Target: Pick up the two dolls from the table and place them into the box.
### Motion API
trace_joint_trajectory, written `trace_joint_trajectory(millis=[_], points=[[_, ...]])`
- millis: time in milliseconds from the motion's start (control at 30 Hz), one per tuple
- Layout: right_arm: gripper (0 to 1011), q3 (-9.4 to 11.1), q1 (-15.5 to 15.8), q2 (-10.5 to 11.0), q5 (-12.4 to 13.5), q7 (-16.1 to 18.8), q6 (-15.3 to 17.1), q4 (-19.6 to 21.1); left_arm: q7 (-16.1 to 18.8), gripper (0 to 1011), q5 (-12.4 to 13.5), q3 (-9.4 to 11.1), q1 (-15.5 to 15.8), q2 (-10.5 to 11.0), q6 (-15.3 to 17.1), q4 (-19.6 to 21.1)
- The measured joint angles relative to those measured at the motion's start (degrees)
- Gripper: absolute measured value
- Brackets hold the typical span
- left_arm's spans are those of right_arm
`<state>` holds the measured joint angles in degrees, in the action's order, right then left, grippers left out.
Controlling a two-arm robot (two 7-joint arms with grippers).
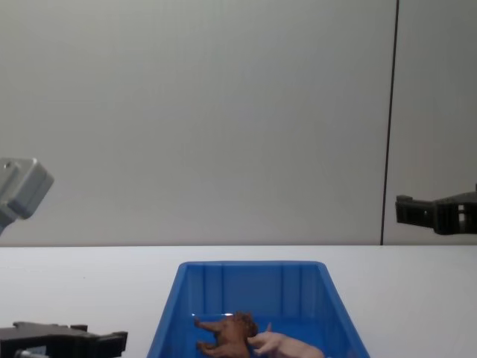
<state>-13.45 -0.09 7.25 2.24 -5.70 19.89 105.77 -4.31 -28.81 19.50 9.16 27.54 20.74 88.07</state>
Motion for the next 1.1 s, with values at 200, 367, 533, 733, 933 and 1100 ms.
trace_joint_trajectory(millis=[200,367,533,733,933,1100], points=[[1001,0.00,0.00,0.00,0.00,0.00,0.00,0.00,-0.04,419,-0.56,-0.10,-0.23,-0.05,0.07,-0.30],[1001,0.00,0.00,0.00,0.00,0.00,0.00,0.00,-0.06,289,-1.02,-0.20,-0.50,-0.03,-0.02,-0.32],[1001,0.00,0.00,0.00,0.00,0.00,0.00,0.00,-0.10,253,-1.38,-0.27,-0.73,-0.01,-0.39,-0.21],[1001,0.00,0.00,0.00,0.00,0.00,0.00,0.00,-0.25,218,-1.53,-0.41,-0.87,0.00,-1.60,0.38],[1001,0.00,0.00,0.00,0.00,0.00,0.00,0.00,-0.61,183,-1.35,-0.64,-0.68,-0.07,-3.40,1.35],[1001,0.00,0.00,0.00,0.00,0.00,0.00,0.00,-1.22,157,-0.43,-0.94,-0.04,-0.15,-5.04,2.50]])
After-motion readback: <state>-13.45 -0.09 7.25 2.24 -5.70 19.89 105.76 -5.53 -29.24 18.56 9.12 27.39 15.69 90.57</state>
